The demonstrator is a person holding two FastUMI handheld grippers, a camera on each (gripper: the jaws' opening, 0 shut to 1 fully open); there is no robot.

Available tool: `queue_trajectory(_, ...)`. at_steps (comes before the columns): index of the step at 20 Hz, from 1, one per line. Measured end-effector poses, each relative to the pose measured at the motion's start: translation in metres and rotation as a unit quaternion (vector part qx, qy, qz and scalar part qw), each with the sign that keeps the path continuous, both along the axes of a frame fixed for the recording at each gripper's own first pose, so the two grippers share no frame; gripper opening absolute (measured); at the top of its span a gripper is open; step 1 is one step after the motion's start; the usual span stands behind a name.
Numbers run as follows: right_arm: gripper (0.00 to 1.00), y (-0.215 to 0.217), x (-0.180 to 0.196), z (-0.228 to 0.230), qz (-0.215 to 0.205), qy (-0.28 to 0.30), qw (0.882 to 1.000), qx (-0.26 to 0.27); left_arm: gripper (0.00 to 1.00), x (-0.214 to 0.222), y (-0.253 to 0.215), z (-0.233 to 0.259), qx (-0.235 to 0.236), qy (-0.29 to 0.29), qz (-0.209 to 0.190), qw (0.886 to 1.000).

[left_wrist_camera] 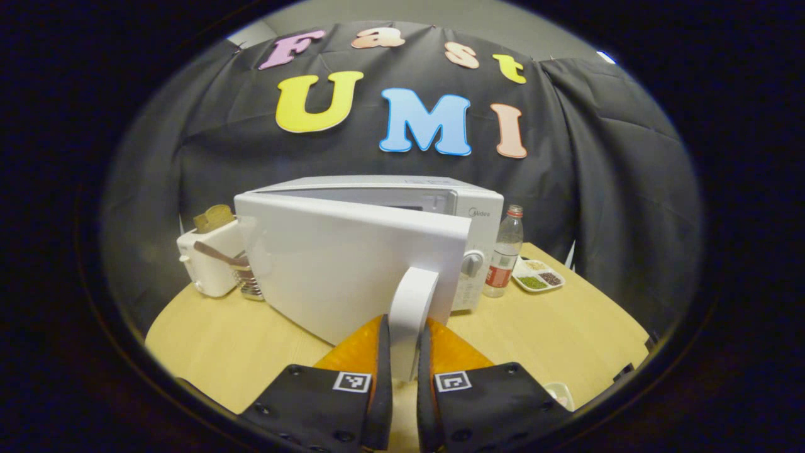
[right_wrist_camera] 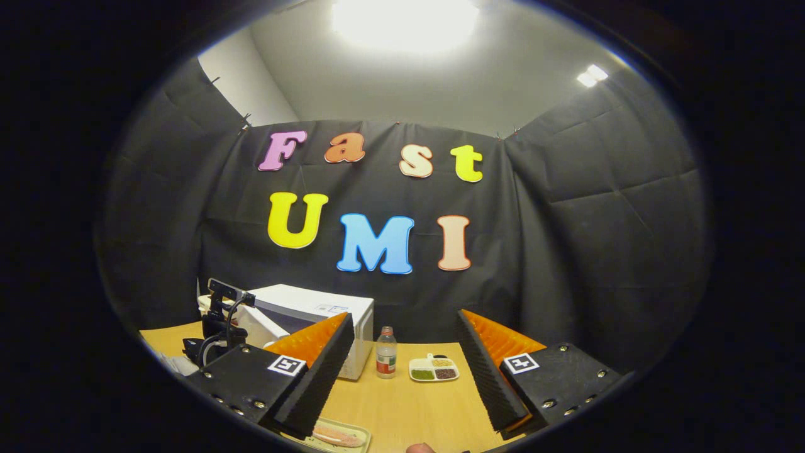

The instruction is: Open the microwave oven with the left hand, put the food in, and close the microwave oven.

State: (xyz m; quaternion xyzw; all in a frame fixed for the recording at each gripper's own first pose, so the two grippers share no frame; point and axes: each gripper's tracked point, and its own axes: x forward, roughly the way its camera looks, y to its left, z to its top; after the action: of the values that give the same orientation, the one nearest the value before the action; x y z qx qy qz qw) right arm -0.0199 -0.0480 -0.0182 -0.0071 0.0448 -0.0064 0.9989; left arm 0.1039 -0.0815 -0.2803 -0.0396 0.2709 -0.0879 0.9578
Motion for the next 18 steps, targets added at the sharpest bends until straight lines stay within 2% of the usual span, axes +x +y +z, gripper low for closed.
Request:
queue_trajectory(5,0.99,0.055,0.015,-0.007,0.067,0.009,0.997,0.023,0.26,-0.044,0.055,0.005,0.004,0.001,0.016,1.000)
queue_trajectory(10,0.99,0.110,0.018,0.002,0.138,-0.005,0.989,0.043,0.27,-0.073,0.111,0.007,-0.001,0.003,0.057,0.998)
queue_trajectory(13,0.99,0.139,0.016,-0.001,0.173,-0.005,0.984,0.043,0.29,-0.089,0.153,0.002,-0.004,0.015,0.096,0.995)
queue_trajectory(17,0.99,0.171,0.012,-0.005,0.204,0.006,0.978,0.047,0.48,-0.112,0.207,-0.014,-0.022,0.037,0.150,0.988)
queue_trajectory(18,0.99,0.177,0.012,-0.004,0.207,0.006,0.977,0.047,0.63,-0.118,0.218,-0.015,-0.024,0.035,0.156,0.987)
